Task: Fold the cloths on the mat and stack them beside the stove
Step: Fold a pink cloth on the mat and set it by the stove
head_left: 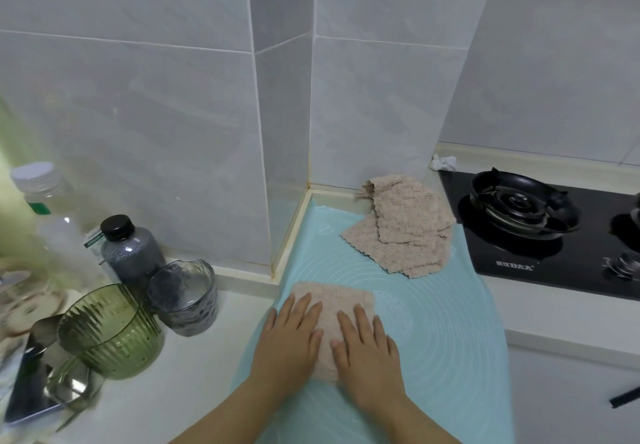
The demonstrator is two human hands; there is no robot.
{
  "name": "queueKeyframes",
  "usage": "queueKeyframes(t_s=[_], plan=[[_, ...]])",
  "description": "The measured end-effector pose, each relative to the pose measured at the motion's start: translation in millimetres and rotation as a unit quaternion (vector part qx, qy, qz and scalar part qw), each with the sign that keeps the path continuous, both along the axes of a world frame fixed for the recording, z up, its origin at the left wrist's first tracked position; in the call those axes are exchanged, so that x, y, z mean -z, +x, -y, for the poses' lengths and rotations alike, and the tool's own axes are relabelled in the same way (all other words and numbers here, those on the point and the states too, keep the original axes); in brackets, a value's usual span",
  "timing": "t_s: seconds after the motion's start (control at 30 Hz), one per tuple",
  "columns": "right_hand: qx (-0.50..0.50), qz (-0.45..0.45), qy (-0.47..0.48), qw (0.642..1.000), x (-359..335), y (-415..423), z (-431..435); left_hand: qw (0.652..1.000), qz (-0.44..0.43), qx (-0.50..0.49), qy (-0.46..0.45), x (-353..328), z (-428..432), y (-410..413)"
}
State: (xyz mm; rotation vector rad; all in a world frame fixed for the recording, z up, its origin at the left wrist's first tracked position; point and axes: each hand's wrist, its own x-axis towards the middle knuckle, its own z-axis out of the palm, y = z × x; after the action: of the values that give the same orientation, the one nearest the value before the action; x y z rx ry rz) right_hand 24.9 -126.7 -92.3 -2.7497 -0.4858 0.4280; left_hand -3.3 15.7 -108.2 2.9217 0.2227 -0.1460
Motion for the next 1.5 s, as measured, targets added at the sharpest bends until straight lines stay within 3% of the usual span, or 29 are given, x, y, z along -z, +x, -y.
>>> queueKeyframes(t_s=[0.27,0.37,0.5,0.57,0.83,0.97,1.1,1.2,1.4,1.5], plan=[[0.003,-0.019,-0.018,1.0,5,-2,-3,0.998,0.046,0.002,-0.036,-1,-3,-7],[0.01,-0.023,-0.015,1.0,3,-2,-3,0.997,0.062,-0.036,-0.015,1,-2,-9],[0.017,-0.023,-0.014,1.0,1,-4,-4,0.988,0.092,-0.112,-0.055,-9,0,-9],[0.022,-0.017,-0.013,1.0,0,-5,-4,0.986,0.058,-0.143,-0.071,-11,1,-3],[0.074,-0.008,0.02,0.997,-3,-15,-14,0.939,-0.05,-0.206,-0.27,-21,-17,15],[0.147,0.028,0.115,0.982,-11,-23,-22,0.905,-0.058,-0.201,-0.37,-20,-16,14],[0.269,-0.05,0.276,0.921,-20,-22,-15,0.834,-0.041,-0.214,-0.506,-25,-14,14],[0.328,-0.159,0.326,0.873,-27,-15,-2,0.795,-0.049,-0.198,-0.571,-34,-16,13],[0.379,-0.344,0.536,0.671,-35,-16,32,0.672,-0.141,-0.205,-0.697,-34,-4,14],[0.383,-0.385,0.612,0.575,-39,-21,52,0.66,-0.172,-0.175,-0.71,-36,18,20]])
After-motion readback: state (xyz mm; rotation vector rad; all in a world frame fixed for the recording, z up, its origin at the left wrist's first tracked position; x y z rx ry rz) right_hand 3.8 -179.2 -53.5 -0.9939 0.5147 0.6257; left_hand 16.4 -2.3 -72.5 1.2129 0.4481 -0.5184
